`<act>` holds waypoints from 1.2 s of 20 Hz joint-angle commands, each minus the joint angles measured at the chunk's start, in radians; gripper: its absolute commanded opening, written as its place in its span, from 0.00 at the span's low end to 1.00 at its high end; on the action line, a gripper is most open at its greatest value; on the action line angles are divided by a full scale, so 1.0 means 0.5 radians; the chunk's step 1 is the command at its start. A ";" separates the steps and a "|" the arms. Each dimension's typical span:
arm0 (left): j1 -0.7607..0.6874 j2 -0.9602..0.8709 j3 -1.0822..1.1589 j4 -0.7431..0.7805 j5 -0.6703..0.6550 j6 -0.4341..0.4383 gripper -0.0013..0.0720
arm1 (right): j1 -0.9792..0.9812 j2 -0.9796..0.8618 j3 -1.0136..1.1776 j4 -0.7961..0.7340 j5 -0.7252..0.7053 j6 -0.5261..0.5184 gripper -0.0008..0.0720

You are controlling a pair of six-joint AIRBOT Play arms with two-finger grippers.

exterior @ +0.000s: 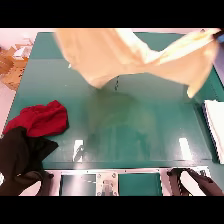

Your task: Fold the shirts.

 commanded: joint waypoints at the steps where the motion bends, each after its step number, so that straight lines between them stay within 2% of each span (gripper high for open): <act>1: 0.004 0.256 0.141 0.318 0.012 -0.101 0.05 | -0.209 0.348 0.060 -0.016 -0.166 0.004 0.03; 3: 0.004 0.295 0.141 0.452 0.037 -0.144 0.05 | -0.270 0.443 0.059 -0.063 -0.172 0.005 0.03; 6: 0.004 0.262 0.114 0.459 0.040 -0.143 0.05 | -0.269 0.459 -0.025 -0.066 -0.075 0.048 0.03; 9: 0.004 0.087 0.014 0.507 0.066 -0.136 0.05 | -0.269 0.451 -0.388 0.029 -0.096 0.047 0.03; 13: 0.004 -0.415 -0.047 0.496 0.126 -0.135 0.05 | -0.269 0.323 -1.028 0.038 -0.339 0.014 0.03; 16: 0.003 -0.896 -0.047 0.332 0.145 -0.133 0.05 | -0.214 0.033 -1.352 0.114 -0.510 -0.130 0.03; 18: 0.003 -1.197 -0.047 0.118 0.185 -0.067 0.05 | -0.124 -0.236 -1.422 0.113 -0.682 -0.179 0.03; 21: -0.022 -1.537 -0.046 -0.202 0.253 0.101 0.05 | 0.014 -0.700 -1.366 0.116 -0.919 -0.230 0.03; 24: -0.023 -1.701 -0.047 -0.278 0.223 0.087 0.05 | 0.042 -1.048 -1.191 0.113 -0.940 -0.229 0.03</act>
